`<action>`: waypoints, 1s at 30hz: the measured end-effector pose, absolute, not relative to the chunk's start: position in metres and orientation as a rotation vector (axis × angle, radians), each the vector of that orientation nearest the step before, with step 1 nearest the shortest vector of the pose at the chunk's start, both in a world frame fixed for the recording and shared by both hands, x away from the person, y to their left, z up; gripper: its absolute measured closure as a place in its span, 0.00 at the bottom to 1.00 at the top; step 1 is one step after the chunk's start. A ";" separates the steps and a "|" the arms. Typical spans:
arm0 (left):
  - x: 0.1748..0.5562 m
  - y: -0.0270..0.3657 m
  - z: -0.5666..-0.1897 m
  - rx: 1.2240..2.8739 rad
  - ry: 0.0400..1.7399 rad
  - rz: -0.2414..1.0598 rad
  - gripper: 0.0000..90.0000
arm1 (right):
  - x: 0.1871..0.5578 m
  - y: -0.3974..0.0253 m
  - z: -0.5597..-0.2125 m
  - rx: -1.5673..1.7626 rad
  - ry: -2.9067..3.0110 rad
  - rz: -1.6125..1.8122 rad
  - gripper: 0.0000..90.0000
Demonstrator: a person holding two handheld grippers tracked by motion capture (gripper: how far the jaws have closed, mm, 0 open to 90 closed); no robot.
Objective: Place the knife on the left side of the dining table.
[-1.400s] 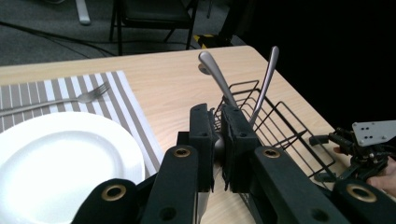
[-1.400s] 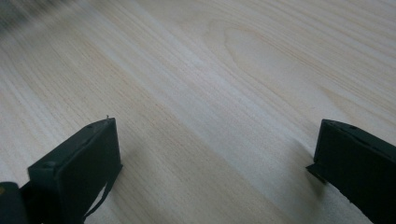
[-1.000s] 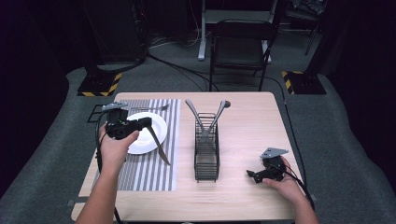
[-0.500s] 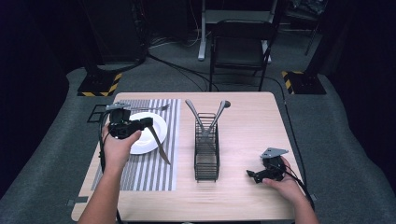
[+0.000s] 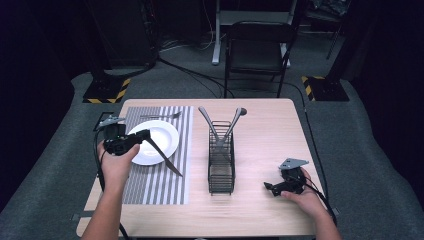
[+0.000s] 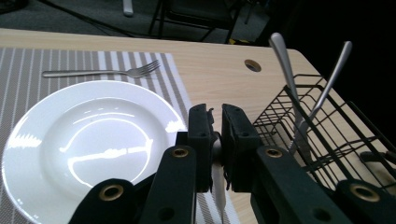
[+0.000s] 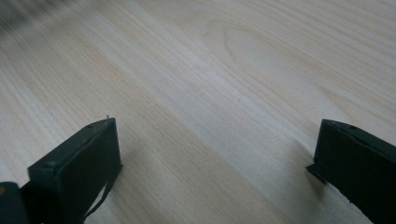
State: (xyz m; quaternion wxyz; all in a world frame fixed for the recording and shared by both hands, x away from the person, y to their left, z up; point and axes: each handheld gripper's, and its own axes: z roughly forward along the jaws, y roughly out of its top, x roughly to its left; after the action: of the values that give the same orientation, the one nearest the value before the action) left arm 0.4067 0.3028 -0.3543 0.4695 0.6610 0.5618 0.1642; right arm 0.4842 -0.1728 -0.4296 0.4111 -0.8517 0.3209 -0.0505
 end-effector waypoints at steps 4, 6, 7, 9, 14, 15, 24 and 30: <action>0.405 0.310 -0.359 1.598 1.401 0.410 0.91 | 0.484 -0.173 -0.430 -2.143 0.812 -0.131 0.00; 0.403 0.314 -0.362 1.586 1.411 0.419 0.91 | 0.484 -0.173 -0.430 -2.143 0.810 -0.129 0.00; 0.402 0.316 -0.364 1.575 1.421 0.419 0.91 | 0.484 -0.173 -0.430 -2.145 0.810 -0.131 0.00; 0.402 0.318 -0.366 1.564 1.425 0.423 0.90 | 0.484 -0.173 -0.430 -2.143 0.810 -0.128 0.00; 0.395 0.333 -0.378 1.503 1.468 0.425 0.90 | 0.484 -0.173 -0.430 -2.141 0.809 -0.122 0.00; 0.395 0.333 -0.378 1.503 1.468 0.425 0.90 | 0.484 -0.173 -0.430 -2.143 0.813 -0.132 0.00; 0.387 0.356 -0.402 1.411 1.562 0.405 0.88 | 0.484 -0.172 -0.430 -2.151 0.803 -0.129 0.00; 0.383 0.367 -0.417 1.350 1.606 0.397 0.87 | 0.484 -0.172 -0.430 -2.148 0.806 -0.130 0.00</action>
State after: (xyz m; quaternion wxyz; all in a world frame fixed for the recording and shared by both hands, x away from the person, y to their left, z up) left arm 0.3831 0.3675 -0.4174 0.4824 0.5538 0.6588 0.1631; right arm 0.4842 -0.1722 -0.4297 0.4092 -0.8529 0.3202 -0.0516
